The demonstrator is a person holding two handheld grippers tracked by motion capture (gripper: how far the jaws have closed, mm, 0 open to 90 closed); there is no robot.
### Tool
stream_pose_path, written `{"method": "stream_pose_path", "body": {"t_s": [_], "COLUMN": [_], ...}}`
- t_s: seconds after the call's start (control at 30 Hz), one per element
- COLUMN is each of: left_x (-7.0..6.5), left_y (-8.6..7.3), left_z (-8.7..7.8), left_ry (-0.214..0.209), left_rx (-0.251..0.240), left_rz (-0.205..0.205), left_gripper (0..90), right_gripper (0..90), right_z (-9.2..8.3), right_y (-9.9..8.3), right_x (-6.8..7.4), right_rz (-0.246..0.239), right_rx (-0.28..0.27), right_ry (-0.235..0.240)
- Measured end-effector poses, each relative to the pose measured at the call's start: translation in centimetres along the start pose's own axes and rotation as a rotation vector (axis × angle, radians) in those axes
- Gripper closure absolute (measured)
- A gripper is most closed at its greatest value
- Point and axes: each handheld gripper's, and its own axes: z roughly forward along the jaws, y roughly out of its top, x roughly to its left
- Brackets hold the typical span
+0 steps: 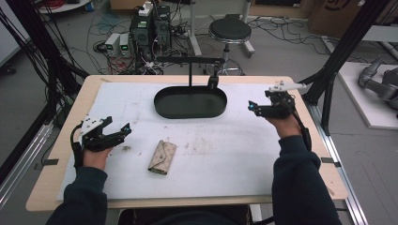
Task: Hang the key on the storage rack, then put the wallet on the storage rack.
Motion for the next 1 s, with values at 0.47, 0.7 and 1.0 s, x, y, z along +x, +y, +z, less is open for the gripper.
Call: {"method": "stream_pose_path", "body": {"t_s": [0.47, 0.7, 1.0], "left_x": [-0.3, -0.7, -1.4], "left_y": [0.6, 0.6, 0.8], "left_z": [-0.4, -0.7, -0.4], "left_ry": [0.011, 0.024, -0.018], "left_rx": [-0.048, -0.040, -0.030], "left_rz": [0.012, 0.026, 0.038], "left_gripper": [18.9, 18.9, 18.9], "right_gripper": [21.3, 21.3, 21.4], "right_z": [-0.3, -0.3, -0.2], "right_y": [-6.1, -6.1, -6.5], "right_x": [1.2, 1.2, 1.2], "right_rz": [-0.004, -0.009, 0.006], "right_rx": [0.002, -0.006, -0.002], "right_ry": [-0.021, -0.014, -0.017]}}
